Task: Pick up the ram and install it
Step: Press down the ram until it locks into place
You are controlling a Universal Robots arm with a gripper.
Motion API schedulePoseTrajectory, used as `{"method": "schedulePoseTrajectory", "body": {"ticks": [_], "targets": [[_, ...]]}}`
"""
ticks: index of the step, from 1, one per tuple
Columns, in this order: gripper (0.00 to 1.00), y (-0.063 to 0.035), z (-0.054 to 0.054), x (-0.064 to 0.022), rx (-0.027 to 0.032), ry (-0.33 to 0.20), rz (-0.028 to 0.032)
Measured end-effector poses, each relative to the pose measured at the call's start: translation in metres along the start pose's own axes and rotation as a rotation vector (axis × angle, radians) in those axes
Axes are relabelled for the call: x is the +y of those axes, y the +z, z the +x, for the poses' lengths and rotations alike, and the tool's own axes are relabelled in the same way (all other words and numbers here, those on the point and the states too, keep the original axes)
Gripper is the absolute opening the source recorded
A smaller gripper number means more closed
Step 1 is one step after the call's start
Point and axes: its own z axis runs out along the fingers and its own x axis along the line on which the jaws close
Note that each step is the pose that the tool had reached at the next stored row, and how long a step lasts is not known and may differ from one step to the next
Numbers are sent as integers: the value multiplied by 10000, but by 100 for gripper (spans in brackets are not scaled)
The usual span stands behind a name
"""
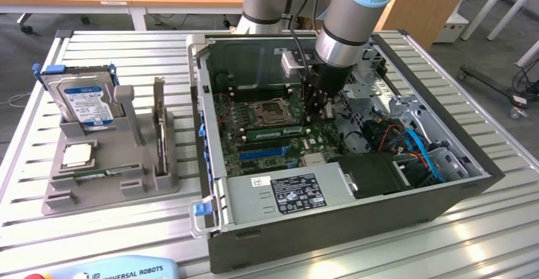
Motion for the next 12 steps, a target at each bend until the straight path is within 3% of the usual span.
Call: {"method": "schedulePoseTrajectory", "body": {"ticks": [12], "targets": [[10,15,0,-1,-2,0,1]]}}
